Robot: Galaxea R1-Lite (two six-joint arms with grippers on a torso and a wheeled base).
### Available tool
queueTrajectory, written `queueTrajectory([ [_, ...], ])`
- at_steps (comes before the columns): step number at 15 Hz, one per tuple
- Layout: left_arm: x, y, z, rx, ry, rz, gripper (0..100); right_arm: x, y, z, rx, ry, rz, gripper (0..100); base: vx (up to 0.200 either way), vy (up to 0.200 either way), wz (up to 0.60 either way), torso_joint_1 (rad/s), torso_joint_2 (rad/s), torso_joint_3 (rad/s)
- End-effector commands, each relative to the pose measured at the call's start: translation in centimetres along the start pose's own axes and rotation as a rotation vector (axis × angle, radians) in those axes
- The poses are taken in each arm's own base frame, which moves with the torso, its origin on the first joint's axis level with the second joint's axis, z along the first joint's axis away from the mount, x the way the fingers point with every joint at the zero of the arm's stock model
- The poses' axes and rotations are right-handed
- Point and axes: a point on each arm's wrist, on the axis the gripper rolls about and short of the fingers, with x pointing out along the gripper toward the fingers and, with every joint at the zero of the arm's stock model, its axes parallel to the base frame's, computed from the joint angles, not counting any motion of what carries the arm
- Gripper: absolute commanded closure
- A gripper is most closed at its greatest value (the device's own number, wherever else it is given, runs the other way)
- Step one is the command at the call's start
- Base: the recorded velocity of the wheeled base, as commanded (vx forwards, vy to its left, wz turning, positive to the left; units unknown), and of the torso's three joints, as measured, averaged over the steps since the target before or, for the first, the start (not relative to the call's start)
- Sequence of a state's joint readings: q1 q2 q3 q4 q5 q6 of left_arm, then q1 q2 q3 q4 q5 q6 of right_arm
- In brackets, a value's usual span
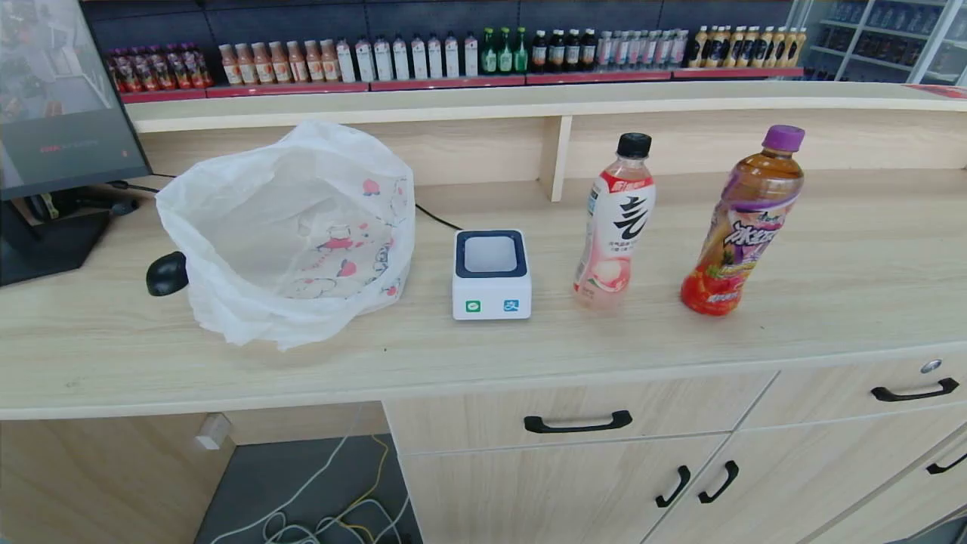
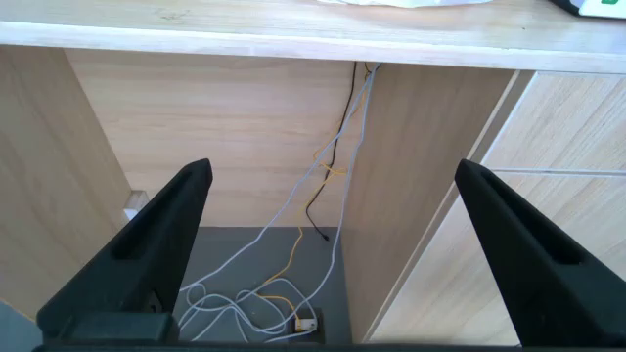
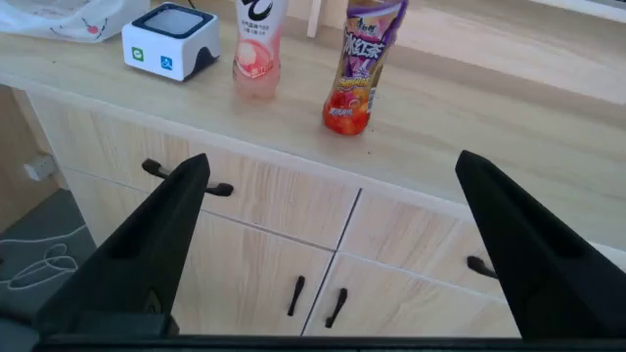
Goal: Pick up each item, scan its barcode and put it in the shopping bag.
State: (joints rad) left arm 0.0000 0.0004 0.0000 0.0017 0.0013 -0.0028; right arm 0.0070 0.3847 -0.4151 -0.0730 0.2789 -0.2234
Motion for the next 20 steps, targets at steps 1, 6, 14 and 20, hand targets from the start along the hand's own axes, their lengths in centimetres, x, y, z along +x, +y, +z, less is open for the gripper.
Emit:
queueTrajectory([
  [1, 0.0, 0.0, 0.0, 0.000, -0.001, 0.000, 0, 3.2, -1.1, 1.4, 0.001, 0.069, 0.089, 0, 0.000, 0.000, 0.00, 0.000, 0.00, 0.000],
  [6, 0.0, 0.0, 0.0, 0.000, -0.001, 0.000, 0, 7.3, -0.7, 1.5, -0.077, 0.067, 0.283, 0, 0.000, 0.000, 0.00, 0.000, 0.00, 0.000],
  [14, 0.0, 0.0, 0.0, 0.000, -0.001, 0.000, 0, 14.8, 1.1, 1.4, -0.054, 0.040, 0.398, 0, 0.000, 0.000, 0.00, 0.000, 0.00, 0.000],
  [20, 0.0, 0.0, 0.0, 0.000, -0.001, 0.000, 0, 17.8, 4.6, 1.8, 0.121, 0.048, 0.228, 0, 0.000, 0.000, 0.00, 0.000, 0.00, 0.000],
])
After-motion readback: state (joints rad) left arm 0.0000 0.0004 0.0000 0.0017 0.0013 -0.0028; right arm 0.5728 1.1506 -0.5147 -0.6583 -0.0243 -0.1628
